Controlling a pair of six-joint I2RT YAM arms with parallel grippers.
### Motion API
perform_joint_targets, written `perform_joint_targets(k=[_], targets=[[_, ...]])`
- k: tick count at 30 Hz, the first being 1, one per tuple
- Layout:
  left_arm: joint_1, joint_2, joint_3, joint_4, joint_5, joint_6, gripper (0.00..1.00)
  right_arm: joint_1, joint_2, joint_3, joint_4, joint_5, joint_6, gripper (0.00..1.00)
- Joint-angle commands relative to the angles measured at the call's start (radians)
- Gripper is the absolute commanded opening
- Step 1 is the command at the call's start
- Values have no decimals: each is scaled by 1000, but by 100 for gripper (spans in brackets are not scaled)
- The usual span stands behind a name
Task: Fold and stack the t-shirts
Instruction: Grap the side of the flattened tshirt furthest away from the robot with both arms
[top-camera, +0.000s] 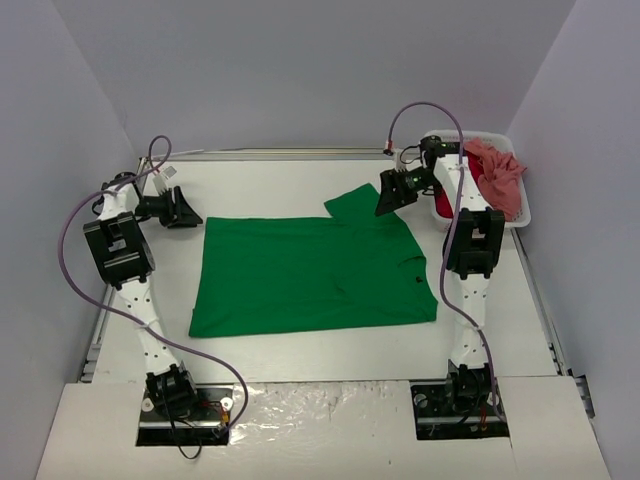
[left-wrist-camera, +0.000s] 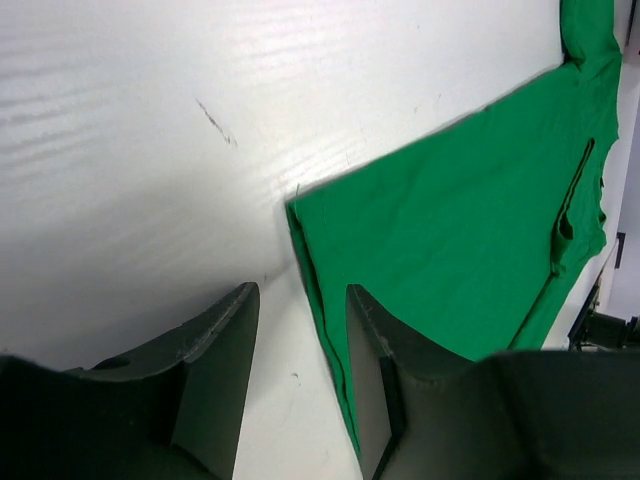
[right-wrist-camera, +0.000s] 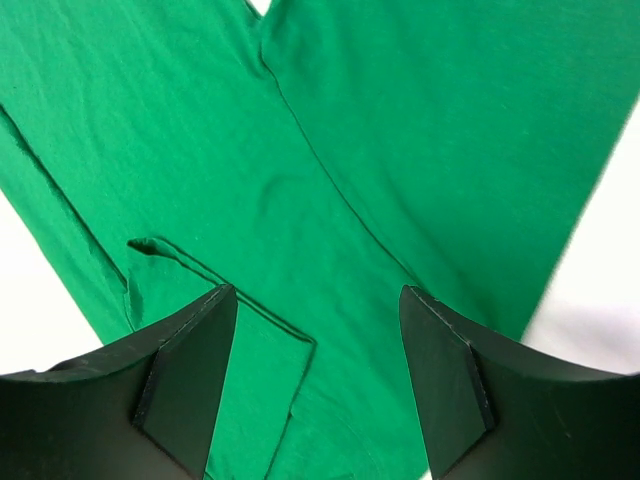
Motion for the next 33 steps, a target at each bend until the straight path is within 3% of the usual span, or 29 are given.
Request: perform_joint_targets(k=[1, 9, 11, 19, 23, 29, 33], targets=[[-25, 12, 47, 60, -26, -66, 39, -20, 1, 27, -61, -49, -33, 62], [-94, 44, 76, 48, -49, -64, 38, -35, -27, -12, -67, -60, -60, 61], [-99, 55, 79, 24, -51, -45, 27, -41, -40, -30, -67, -60, -71, 61], [-91, 69, 78, -59, -108, 39, 3, -46, -67, -73, -61, -63, -102, 61], [-91, 52, 67, -46, -146, 39, 2, -46, -59, -67, -61, -73, -100, 59], [-96, -79, -85, 158, -195, -45, 3, -46, -48, 15, -52, -145, -84, 62], [-106, -187, -162, 224, -187, -62, 2, -46, -24, 19, 185, -120, 109, 60]])
